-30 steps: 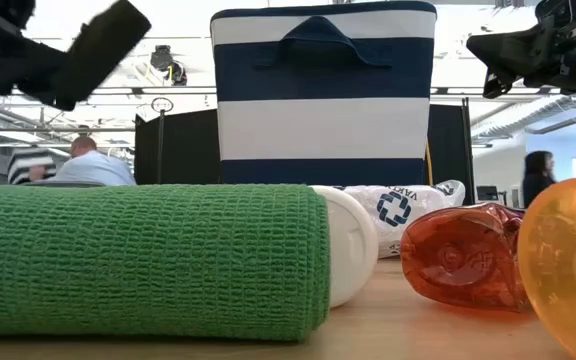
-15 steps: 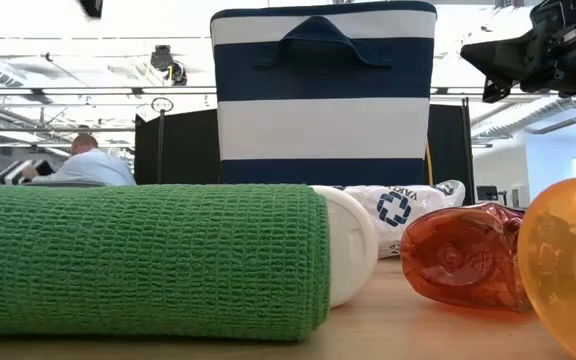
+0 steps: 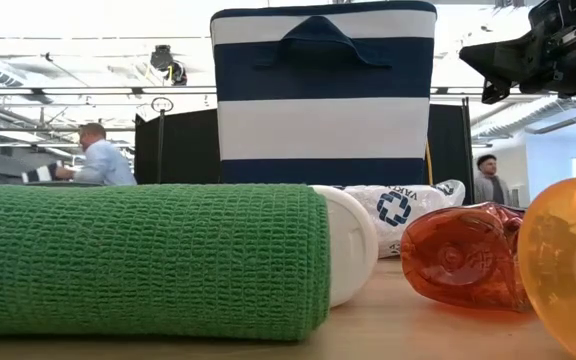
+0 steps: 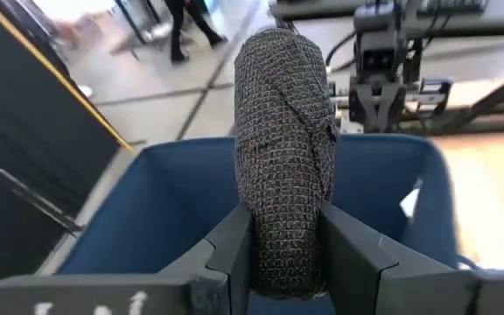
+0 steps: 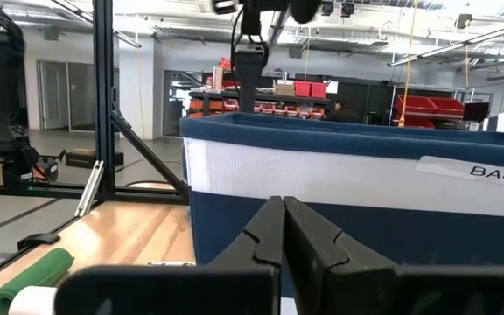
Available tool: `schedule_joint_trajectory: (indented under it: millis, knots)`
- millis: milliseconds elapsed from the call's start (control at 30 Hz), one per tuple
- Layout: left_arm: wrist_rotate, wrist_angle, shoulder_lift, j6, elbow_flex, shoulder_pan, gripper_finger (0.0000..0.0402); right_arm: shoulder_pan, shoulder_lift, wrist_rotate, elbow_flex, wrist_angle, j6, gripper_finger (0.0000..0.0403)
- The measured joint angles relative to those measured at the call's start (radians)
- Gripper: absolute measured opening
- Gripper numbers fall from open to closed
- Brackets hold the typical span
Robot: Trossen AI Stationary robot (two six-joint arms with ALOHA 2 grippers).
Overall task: Pick & place medical supplies in basket/bin
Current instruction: Put the black bandage into the blue bin
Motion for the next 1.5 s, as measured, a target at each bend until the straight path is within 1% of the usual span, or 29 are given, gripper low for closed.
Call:
schedule_joint_trajectory:
  millis: [67,133,267,400,667,800,1000,1100,1267,1400,1500]
  knots:
    - [0.079,-0.038,0.087,0.021,0.083,0.048,0.0115,0.0,0.0,0.0,0.0,0.0,-0.005,0.0]
    - [0.136,-0.069,0.158,0.04,0.143,0.087,0.0115,0.0,0.0,0.0,0.0,-0.001,-0.008,0.0]
    - [0.201,-0.069,0.259,0.063,0.196,0.146,0.0115,0.0,0.0,0.0,0.0,-0.015,-0.008,0.0]
    - [0.266,-0.069,0.341,0.079,0.199,0.185,0.0115,0.0,0.0,0.0,0.0,-0.025,-0.008,0.0]
    - [0.289,-0.063,0.487,0.087,0.199,0.223,0.0115,0.0,0.0,-0.001,0.0,-0.015,-0.004,0.0]
    - [0.299,-0.053,0.556,0.087,0.199,0.229,0.0115,0.0,0.0,-0.004,0.0,-0.016,-0.004,0.0]
    - [0.378,-0.061,0.638,0.075,0.198,0.221,0.0115,0.0,0.0,-0.004,0.0,-0.016,-0.004,0.0]
    - [0.394,-0.071,0.646,0.063,0.181,0.205,0.0115,0.0,0.0,-0.004,0.0,-0.016,-0.004,0.0]
    - [0.409,-0.061,0.646,0.053,0.107,0.184,0.0115,0.0,0.0,-0.004,0.0,-0.016,-0.004,0.0]
    - [0.411,-0.007,0.647,0.024,0.021,0.176,0.0115,0.0,0.0,-0.004,0.0,-0.016,-0.004,0.0]
    - [0.406,0.062,0.647,0.039,-0.06,0.161,0.0115,0.0,0.0,-0.004,0.0,-0.016,-0.004,0.0]
